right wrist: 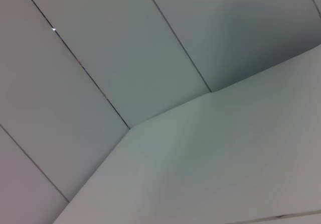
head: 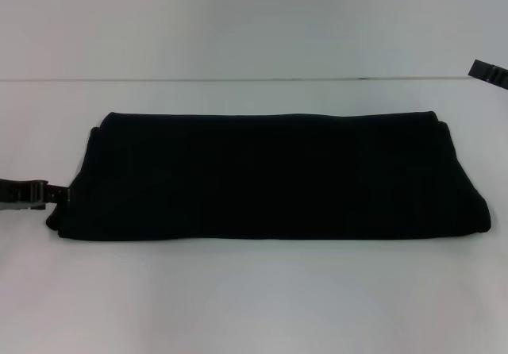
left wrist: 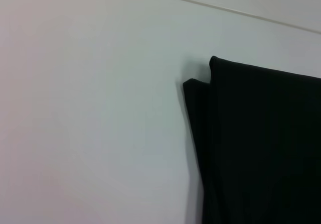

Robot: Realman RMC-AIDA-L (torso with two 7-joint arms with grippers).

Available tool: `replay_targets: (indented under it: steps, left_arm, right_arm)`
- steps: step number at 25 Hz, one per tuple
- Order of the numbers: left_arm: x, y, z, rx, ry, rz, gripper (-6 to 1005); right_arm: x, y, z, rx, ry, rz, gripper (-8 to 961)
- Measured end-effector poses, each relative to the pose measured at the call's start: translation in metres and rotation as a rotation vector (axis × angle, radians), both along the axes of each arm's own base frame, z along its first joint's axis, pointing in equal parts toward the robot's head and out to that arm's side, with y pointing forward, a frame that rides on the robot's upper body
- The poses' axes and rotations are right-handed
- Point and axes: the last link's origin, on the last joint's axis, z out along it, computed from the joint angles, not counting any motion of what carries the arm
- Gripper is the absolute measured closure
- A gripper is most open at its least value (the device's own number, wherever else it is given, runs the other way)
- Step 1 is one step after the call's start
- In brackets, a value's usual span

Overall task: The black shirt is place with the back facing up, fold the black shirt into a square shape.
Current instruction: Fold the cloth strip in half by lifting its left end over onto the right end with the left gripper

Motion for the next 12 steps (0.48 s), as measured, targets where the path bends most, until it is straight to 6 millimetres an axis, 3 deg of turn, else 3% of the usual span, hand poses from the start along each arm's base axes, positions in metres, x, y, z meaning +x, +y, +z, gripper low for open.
replay_targets:
  steps: [12]
  left_arm:
    - [-0.0009,-0.0011,-0.0023,-0.009,0.003,0.000,367]
  right_arm:
    - [-0.0008,0.0004,-0.0003,0.000,0.000,0.002,218]
